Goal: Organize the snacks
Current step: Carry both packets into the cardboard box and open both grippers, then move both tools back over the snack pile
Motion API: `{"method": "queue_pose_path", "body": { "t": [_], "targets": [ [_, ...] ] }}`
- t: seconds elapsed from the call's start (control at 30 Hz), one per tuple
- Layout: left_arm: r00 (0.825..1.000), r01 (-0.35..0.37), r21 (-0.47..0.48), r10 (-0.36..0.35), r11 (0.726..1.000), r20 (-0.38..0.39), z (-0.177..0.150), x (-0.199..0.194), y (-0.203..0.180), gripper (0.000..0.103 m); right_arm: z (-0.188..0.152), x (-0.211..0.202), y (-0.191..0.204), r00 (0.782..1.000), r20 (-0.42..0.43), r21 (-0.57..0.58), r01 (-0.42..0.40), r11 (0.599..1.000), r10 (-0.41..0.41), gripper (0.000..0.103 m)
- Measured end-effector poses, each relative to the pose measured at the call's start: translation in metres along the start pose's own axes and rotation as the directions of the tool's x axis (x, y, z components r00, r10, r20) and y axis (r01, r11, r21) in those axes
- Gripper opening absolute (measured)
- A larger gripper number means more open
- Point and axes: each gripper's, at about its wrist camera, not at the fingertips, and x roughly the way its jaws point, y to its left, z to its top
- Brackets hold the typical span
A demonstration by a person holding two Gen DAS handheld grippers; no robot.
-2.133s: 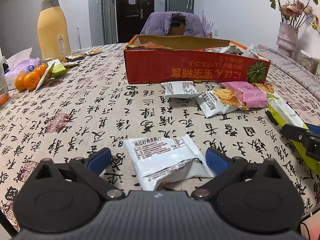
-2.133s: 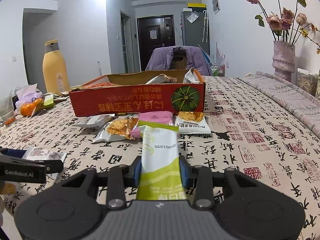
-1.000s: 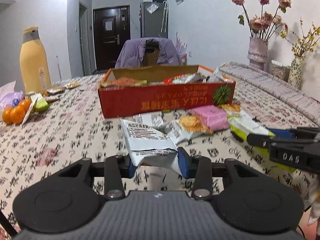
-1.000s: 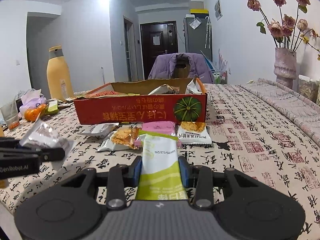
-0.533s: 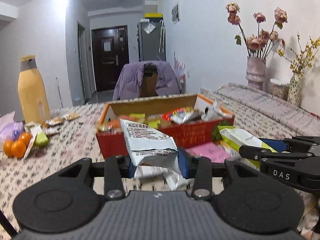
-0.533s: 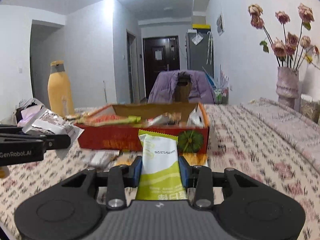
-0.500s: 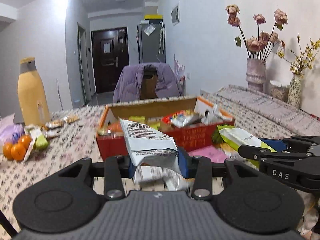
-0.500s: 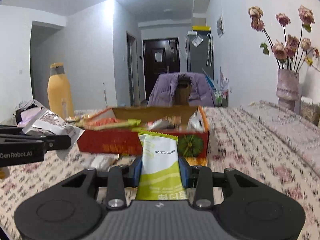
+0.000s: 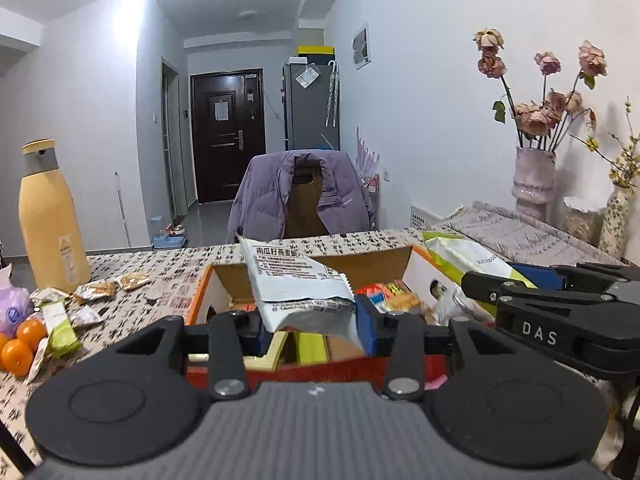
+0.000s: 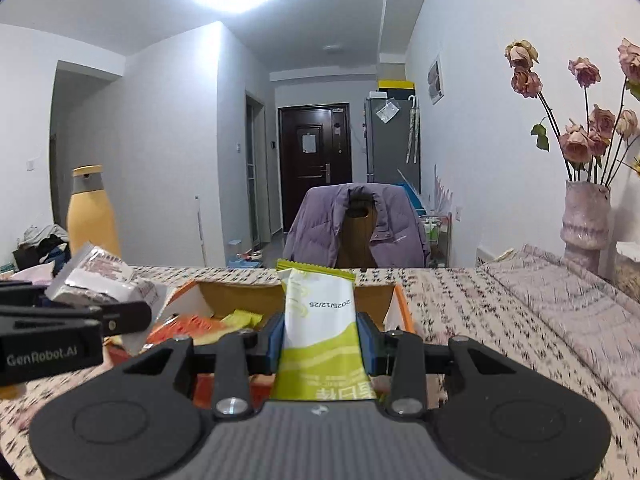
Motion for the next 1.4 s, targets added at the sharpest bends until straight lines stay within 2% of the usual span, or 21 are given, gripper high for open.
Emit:
{"method": "queue_pose_path", "body": {
  "t": [0.4,0.67,0.8,0.87,0.93,1.0,1.03,1.07,1.1,1.23,1.4],
  "targets": [
    [0.999,0.005,-0.022,-0.006,1.0,-0.044,0.011,0.078,0.005,0.041,0.017,0.081,-0.013,0.998,-0.059,0.017,0.04,0.999,-0.039,0.037],
    [0.997,-0.029,-0.03,0.027,0.999,-0.076,-0.001,0.117,0.01,0.041,-0.002,0.114,-0.015,0.993,-0.091,0.014,0.072,0.997,-0.071,0.037],
    [0.995,-0.012,-0.021,0.01,1.0,-0.094,-0.009,0.126,0.011,0.042,-0.007,0.12,-0.019,0.991,-0.119,0.02,0.062,0.998,-0.059,0.037],
    [0.994,-0.023,-0.023,0.02,0.999,-0.108,-0.012,0.13,0.014,0.045,-0.007,0.119,-0.021,0.991,-0.117,0.035,0.062,0.997,-0.058,0.04],
    [0.994,-0.036,-0.038,0.032,0.999,-0.109,-0.015,0.13,0.018,0.056,-0.008,0.117,-0.024,0.992,-0.109,0.047,0.075,0.996,-0.07,0.043],
    [0.995,-0.046,-0.065,0.04,0.997,-0.089,-0.016,0.127,0.024,0.082,-0.007,0.114,-0.029,0.993,-0.101,0.071,0.071,0.995,-0.064,0.064],
    [0.996,-0.051,-0.078,0.045,0.996,-0.072,-0.015,0.124,0.027,0.087,-0.007,0.112,-0.031,0.994,-0.09,0.088,0.066,0.994,-0.058,0.084],
    [0.997,-0.055,-0.09,0.05,0.994,-0.052,-0.015,0.121,0.029,0.095,-0.007,0.11,-0.033,0.995,-0.077,0.099,0.064,0.993,-0.056,0.099],
    [0.998,-0.064,-0.104,0.062,0.993,-0.029,-0.015,0.117,0.031,0.103,-0.006,0.107,-0.035,0.997,-0.062,0.112,0.061,0.992,-0.054,0.103],
    [0.996,-0.086,-0.125,0.085,0.988,-0.012,-0.013,0.114,0.033,0.103,-0.004,0.097,-0.039,0.999,-0.019,0.154,0.044,0.987,-0.042,0.103],
    [0.996,-0.094,-0.134,0.092,0.987,-0.02,-0.013,0.114,0.033,0.103,-0.003,0.096,-0.041,0.999,-0.01,0.157,0.051,0.986,-0.05,0.103]
  ]
}}
